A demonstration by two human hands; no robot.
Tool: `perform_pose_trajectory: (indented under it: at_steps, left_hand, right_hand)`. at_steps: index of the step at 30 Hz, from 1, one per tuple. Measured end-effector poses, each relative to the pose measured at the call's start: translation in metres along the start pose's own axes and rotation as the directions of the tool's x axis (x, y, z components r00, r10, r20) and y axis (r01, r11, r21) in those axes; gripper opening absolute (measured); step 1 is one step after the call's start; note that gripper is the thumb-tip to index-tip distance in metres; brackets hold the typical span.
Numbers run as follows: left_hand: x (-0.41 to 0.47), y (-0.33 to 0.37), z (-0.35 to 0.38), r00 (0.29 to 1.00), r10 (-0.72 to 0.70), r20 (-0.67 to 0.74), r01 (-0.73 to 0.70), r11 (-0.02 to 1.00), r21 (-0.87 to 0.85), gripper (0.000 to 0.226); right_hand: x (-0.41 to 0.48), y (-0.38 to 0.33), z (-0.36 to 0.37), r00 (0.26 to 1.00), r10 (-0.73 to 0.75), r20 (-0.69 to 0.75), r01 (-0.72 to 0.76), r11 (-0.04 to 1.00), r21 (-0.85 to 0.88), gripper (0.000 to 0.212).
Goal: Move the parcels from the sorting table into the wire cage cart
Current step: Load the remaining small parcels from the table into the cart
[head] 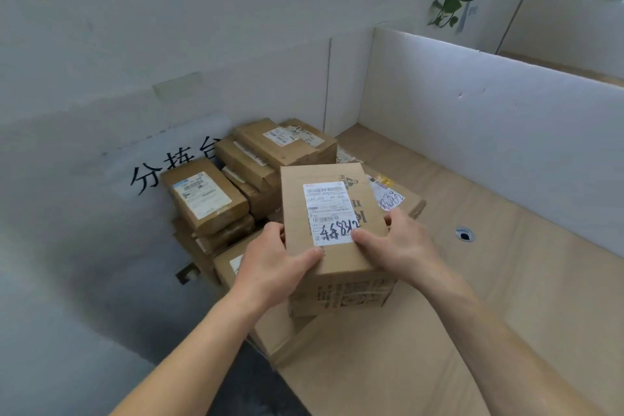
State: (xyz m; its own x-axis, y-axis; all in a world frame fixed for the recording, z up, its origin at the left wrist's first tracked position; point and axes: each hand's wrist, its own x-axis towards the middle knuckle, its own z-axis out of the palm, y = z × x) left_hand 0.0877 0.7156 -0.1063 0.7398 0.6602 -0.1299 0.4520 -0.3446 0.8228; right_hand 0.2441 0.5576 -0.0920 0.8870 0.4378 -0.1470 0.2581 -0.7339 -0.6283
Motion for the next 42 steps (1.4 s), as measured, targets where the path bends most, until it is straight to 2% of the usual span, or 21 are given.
perform_pose_trajectory:
  at_steps: [4,7,16,22,26,30,33,38,42]
  left_hand:
    - [-0.044,-0.035,-0.031,0.999,-0.035,-0.015,0.035,0.999,-0.005,0.057]
    - [-0.066,-0.057,-0.049,0.999,-0.043,-0.025,0.043,0.999,-0.009,0.059]
    - [-0.083,-0.075,-0.064,0.994,-0.109,-0.005,0.109,0.994,-0.011,0.087]
    - [-0.096,-0.065,-0.064,0.990,-0.139,-0.023,0.140,0.990,0.019,0.080]
    - [-0.124,-0.068,-0.063,0.975,-0.200,-0.098,0.198,0.980,-0.024,0.077]
    - [-0.162,-0.064,-0.057,0.955,-0.232,-0.186,0.224,0.972,-0.064,0.074]
    - [-0.193,-0.063,-0.058,0.922,-0.278,-0.269,0.260,0.960,-0.100,0.081]
    - [-0.258,-0.071,-0.069,0.827,-0.371,-0.422,0.344,0.928,-0.141,0.101]
    - [-0.315,-0.085,-0.081,0.728,-0.439,-0.527,0.404,0.895,-0.188,0.097]
  right_hand:
    - [-0.047,-0.017,0.029,0.999,-0.026,0.045,0.025,1.000,0.016,0.049]
    - [-0.072,-0.027,0.046,0.995,-0.032,0.092,0.033,0.999,-0.006,0.053]
    - [-0.105,-0.039,0.071,0.985,-0.074,0.153,0.074,0.997,0.008,0.060]
    - [-0.107,-0.041,0.067,0.979,-0.100,0.181,0.101,0.995,0.003,0.055]
    - [-0.118,-0.044,0.062,0.960,-0.197,0.200,0.196,0.980,0.025,0.047]
    - [-0.134,-0.037,0.059,0.919,-0.296,0.262,0.290,0.955,0.062,0.052]
    - [-0.149,-0.039,0.057,0.878,-0.391,0.275,0.380,0.920,0.095,0.056]
    - [-0.180,-0.052,0.068,0.784,-0.501,0.367,0.485,0.863,0.142,0.055]
    - [-0.219,-0.068,0.091,0.693,-0.568,0.443,0.569,0.809,0.146,0.061]
